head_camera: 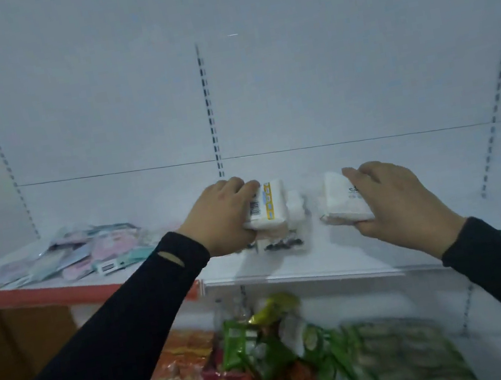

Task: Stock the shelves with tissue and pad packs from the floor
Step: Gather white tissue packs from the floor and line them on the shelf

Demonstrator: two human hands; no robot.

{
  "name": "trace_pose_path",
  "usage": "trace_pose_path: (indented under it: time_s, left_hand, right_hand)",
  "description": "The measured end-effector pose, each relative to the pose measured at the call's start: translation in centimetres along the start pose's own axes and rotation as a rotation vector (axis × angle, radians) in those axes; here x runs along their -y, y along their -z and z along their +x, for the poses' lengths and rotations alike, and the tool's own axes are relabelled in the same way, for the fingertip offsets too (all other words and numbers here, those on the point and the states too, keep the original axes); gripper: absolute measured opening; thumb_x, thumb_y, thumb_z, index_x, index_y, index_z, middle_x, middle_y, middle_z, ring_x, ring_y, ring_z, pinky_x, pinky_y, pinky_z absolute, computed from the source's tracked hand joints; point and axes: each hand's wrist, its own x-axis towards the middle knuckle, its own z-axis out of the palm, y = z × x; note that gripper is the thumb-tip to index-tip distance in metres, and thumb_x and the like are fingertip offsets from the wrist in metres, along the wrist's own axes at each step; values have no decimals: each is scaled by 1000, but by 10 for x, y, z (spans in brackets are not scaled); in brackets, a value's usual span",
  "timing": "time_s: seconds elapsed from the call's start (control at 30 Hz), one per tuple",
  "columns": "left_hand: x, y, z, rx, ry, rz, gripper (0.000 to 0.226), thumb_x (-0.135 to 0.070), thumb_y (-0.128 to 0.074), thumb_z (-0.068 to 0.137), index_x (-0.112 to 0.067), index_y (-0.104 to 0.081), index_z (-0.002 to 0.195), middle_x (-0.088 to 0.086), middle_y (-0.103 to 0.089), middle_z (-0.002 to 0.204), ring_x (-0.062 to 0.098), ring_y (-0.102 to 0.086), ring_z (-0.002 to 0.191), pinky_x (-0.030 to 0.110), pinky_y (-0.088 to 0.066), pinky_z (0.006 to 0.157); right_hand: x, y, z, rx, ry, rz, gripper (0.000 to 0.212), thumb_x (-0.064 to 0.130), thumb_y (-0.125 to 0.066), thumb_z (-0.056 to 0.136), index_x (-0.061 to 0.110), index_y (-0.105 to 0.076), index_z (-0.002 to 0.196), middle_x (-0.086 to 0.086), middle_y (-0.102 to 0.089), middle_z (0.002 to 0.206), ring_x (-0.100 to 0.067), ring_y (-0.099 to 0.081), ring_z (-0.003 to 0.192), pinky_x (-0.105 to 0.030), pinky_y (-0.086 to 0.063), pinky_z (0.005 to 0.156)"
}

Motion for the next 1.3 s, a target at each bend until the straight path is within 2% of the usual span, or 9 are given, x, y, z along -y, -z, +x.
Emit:
trace_pose_path:
  time_s: [0.2,0.4,0.5,0.6,0.77,0.87,1.03,1.17,1.3]
  left_hand:
    - [-105,-52,94,98,-82,-66,65,-41,-67,68,-20,-45,126,4,-54,109,28,-54,93,36,-44,82]
    - [-158,-102,140,322,-15,-168,71,-38,-68,69,-22,-40,132,5,-52,117,27,-52,107,37,-44,90]
    - [-165,-116,149,483,43,-267,78,-36,-72,73,-22,-35,140,7,-49,130,27,-45,121,38,-39,101]
    - [-162,-117,156,533,75,-342,83,-34,-73,74,-26,-31,145,2,-42,138,24,-37,129,39,-34,107]
    - [-146,-120,171,641,66,-351,78,-40,-72,76,-32,-35,144,-1,-49,133,22,-47,121,41,-37,105]
    - [-135,-115,186,737,90,-431,67,-44,-70,79,-37,-41,139,-12,-54,131,15,-51,119,36,-38,105]
    - [-124,-110,205,500,190,-453,43,-42,-49,96,-32,-46,137,-7,-50,137,15,-48,122,25,-32,100]
    - [-128,-119,202,591,121,-393,59,-49,-55,90,-30,-37,143,-4,-42,144,21,-41,131,34,-33,106]
    - [-131,-135,202,541,77,-285,73,-39,-69,79,-29,-34,143,4,-40,135,26,-45,122,41,-41,99]
  right_hand:
    - [-104,-27,-42,111,-45,-6,83,38,-79,62,7,-48,133,-13,-57,110,-31,-57,91,-41,-47,79]
    - [-172,-70,-52,200,-4,70,82,33,-79,62,5,-49,133,-14,-58,109,-33,-58,91,-41,-45,83]
    - [-181,-89,-51,252,58,139,81,34,-68,72,7,-39,142,-12,-52,127,-31,-50,115,-41,-34,100]
    - [-192,-103,-45,289,67,175,82,43,-56,74,14,-31,147,-6,-41,142,-24,-36,129,-39,-23,109]
    - [-195,-110,-29,301,118,265,74,35,-67,77,20,-36,144,1,-47,133,-17,-45,117,-27,-31,95]
    - [-192,-112,-27,265,116,273,72,32,-68,77,21,-38,142,3,-47,131,-16,-45,117,-24,-30,95]
    - [-190,-108,-25,280,100,260,72,31,-67,80,18,-36,144,0,-44,138,-19,-42,124,-25,-28,103]
    - [-187,-109,-23,307,83,229,72,33,-65,82,19,-33,146,-1,-41,141,-21,-38,128,-25,-24,104]
    - [-188,-119,-24,271,75,195,74,35,-65,81,20,-33,146,-1,-42,141,-19,-39,126,-28,-28,102]
